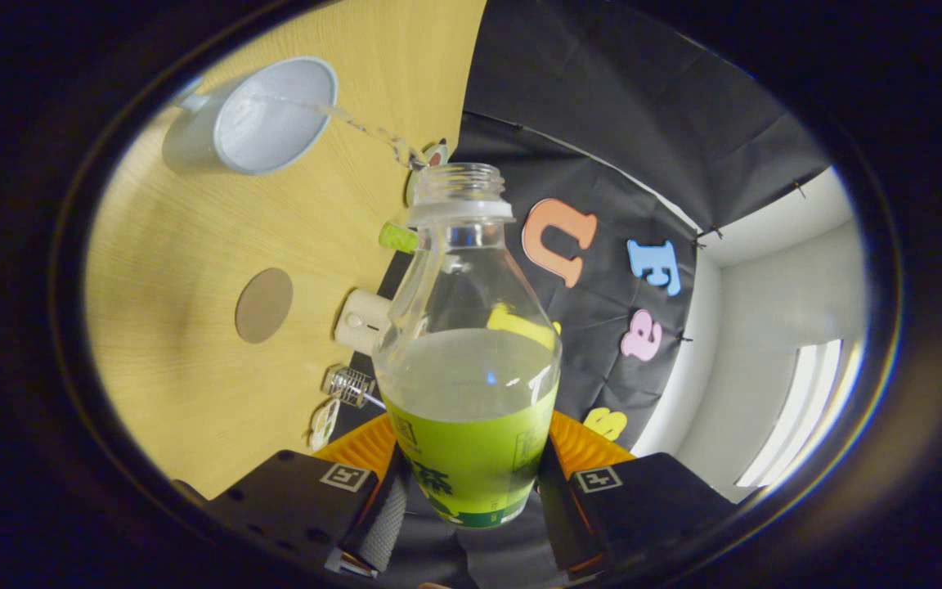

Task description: Take the bottle from table, then pour the juice into the cup, finally place the bottle on the coaster

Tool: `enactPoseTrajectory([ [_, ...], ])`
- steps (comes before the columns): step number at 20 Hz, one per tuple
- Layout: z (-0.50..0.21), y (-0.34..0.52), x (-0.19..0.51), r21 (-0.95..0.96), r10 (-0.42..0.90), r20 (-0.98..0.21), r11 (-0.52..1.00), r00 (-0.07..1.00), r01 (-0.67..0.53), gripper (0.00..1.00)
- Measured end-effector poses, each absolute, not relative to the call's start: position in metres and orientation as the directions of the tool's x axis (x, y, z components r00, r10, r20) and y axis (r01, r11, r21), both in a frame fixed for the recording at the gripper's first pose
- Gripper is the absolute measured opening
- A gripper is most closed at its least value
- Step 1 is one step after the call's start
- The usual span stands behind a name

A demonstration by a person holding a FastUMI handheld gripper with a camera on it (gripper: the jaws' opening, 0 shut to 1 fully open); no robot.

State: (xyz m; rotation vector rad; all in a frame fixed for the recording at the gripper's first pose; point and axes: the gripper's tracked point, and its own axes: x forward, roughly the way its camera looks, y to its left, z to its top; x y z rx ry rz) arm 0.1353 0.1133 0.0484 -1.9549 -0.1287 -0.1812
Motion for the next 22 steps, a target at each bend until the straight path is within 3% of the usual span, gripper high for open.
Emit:
enactPoseTrajectory([
  [22, 0.064, 0.125, 0.134, -0.864, 0.034, 0.191, -0.469, 0.981, 0.184, 0.76],
])
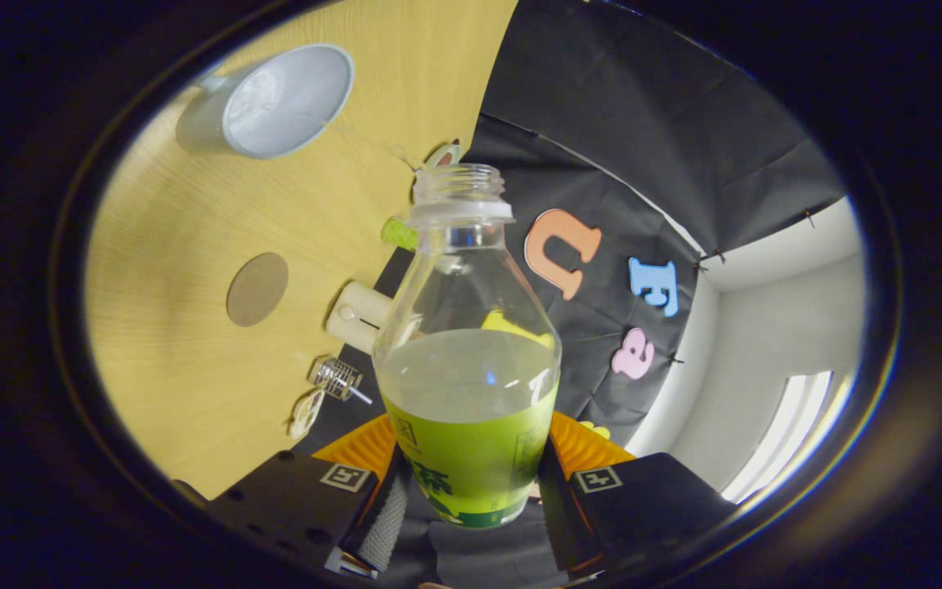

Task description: Take the bottle from table, then pour the juice into the cup, finally place the bottle on the coaster

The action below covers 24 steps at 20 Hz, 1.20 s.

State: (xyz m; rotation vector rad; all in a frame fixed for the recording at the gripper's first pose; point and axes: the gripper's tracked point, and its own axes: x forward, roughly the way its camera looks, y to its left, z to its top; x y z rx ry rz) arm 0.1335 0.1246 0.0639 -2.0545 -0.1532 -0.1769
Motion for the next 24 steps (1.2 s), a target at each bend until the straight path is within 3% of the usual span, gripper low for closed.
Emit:
enactPoseTrajectory([
  [24, 0.072, 0.148, 0.140, -0.806, 0.109, 0.228, -0.536, 0.967, 0.251, 0.76],
])
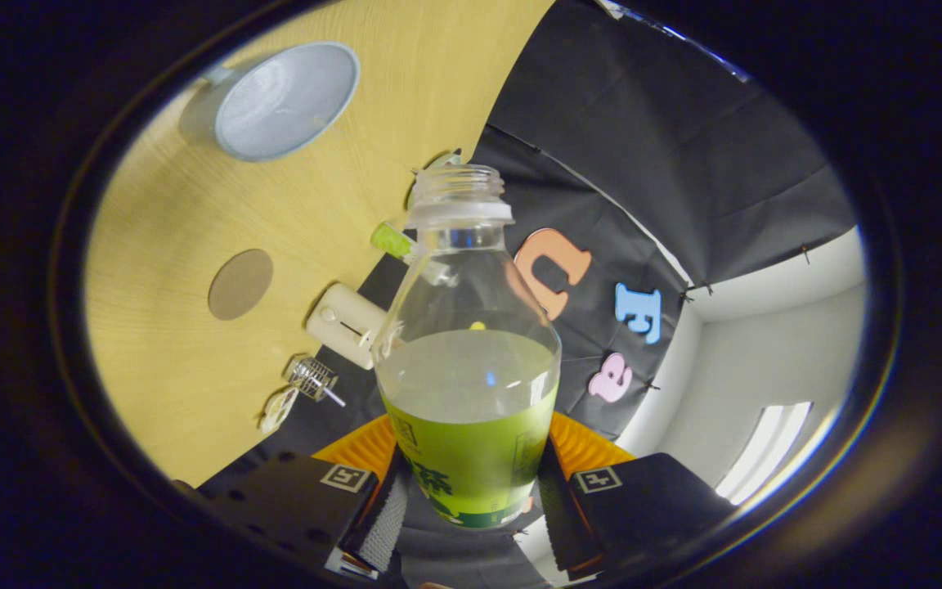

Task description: Take the bottle from table, then pour the juice into the cup, finally place the bottle on the coaster

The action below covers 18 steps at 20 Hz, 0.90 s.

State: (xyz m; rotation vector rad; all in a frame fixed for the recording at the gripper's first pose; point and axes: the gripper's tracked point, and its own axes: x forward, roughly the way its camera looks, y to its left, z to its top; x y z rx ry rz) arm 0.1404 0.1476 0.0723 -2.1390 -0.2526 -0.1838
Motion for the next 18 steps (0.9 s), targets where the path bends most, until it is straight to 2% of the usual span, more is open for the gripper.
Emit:
enactPoseTrajectory([
  [18, 0.0695, 0.1481, 0.1405, -0.833, 0.117, 0.212, -0.498, 0.970, 0.242, 0.76],
])
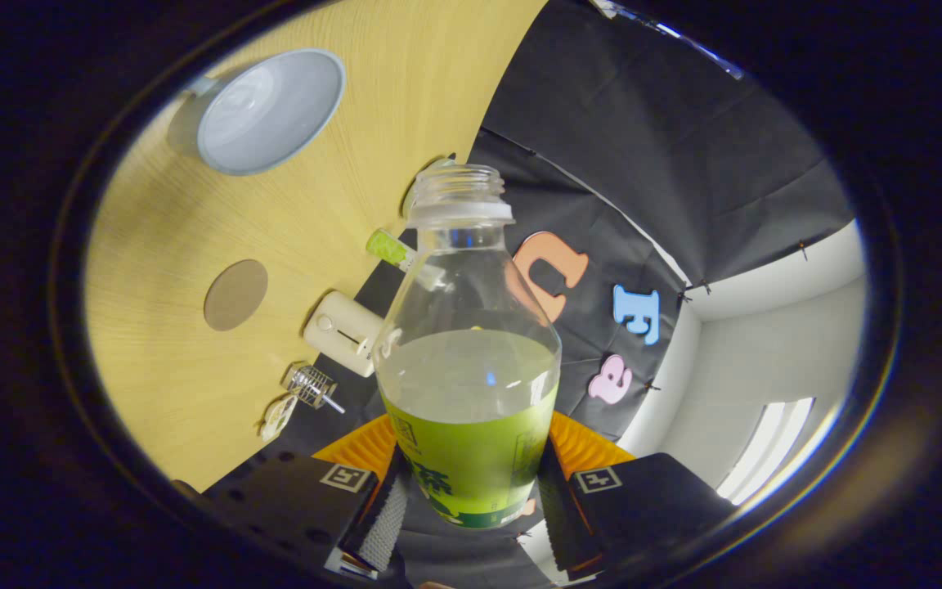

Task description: Take the bottle from table, then pour the juice into the cup, finally place the bottle on the coaster

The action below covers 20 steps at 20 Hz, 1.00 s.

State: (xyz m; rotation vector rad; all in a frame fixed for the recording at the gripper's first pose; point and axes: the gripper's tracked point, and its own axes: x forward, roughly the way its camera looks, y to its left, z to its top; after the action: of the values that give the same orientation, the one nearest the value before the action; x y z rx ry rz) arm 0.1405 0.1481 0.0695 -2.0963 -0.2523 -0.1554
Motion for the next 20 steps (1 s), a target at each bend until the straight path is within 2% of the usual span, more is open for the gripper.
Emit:
enactPoseTrajectory([
  [4, 0.071, 0.140, 0.145, -0.877, 0.091, 0.204, -0.424, 0.975, 0.223, 0.76],
  [9, 0.056, 0.128, 0.151, -0.956, 0.021, 0.130, -0.264, 0.991, 0.130, 0.76],
  [14, 0.040, 0.119, 0.149, -1.000, -0.023, 0.011, 0.001, 1.000, 0.011, 0.76],
  [20, 0.047, 0.112, 0.146, -0.941, 0.016, -0.035, 0.335, 0.999, -0.038, 0.76],
])
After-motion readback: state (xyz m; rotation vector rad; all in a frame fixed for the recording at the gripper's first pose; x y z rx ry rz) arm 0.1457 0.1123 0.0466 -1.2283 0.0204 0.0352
